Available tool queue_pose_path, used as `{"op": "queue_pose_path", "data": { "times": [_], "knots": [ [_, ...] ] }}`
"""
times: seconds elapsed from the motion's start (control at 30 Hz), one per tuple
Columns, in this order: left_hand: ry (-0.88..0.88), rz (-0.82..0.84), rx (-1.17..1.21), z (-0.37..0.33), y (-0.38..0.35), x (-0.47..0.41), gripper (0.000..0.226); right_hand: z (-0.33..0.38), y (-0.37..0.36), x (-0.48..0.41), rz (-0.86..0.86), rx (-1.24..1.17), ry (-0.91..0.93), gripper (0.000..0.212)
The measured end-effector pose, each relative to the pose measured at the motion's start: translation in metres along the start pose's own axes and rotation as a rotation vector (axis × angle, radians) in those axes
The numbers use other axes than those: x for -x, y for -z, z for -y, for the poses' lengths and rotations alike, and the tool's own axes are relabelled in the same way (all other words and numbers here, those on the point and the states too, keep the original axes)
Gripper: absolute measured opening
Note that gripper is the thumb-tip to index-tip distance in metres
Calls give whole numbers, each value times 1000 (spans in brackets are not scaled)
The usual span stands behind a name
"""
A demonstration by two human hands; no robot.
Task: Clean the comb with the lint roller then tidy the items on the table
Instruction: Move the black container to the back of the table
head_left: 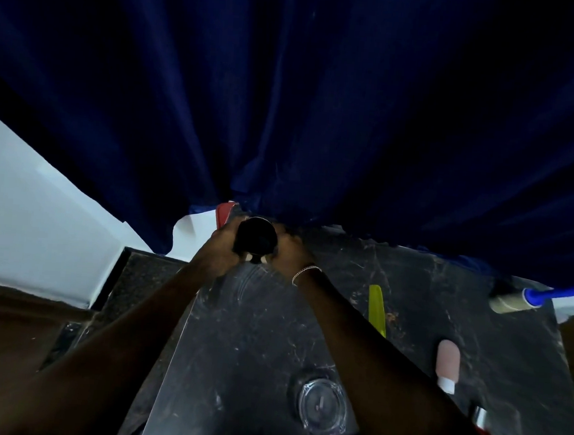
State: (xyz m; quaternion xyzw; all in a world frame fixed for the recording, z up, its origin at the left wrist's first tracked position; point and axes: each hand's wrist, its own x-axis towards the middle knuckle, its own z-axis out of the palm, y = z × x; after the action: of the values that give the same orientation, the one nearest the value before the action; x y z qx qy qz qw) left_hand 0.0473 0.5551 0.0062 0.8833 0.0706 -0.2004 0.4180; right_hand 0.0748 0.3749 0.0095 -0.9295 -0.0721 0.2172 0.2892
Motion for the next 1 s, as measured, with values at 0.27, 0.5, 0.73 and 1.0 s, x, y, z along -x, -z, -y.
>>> {"op": "queue_pose_path", "data": {
  "times": [0.27, 0.5, 0.73, 1.0],
  "knots": [
    [31, 4, 75, 11, 0, -14, 79, 2, 0, -16, 40, 39, -16, 65],
    [-16, -26, 40, 23, -14, -19, 88, 1, -9, -14, 65, 93, -42, 74],
    [28, -58, 1, 29, -23, -24, 79, -3, -17, -19, 77, 123, -46, 83],
    [35, -137, -50, 30, -19, 2, 104, -18, -15, -6, 86, 117, -57, 105]
  ]
}}
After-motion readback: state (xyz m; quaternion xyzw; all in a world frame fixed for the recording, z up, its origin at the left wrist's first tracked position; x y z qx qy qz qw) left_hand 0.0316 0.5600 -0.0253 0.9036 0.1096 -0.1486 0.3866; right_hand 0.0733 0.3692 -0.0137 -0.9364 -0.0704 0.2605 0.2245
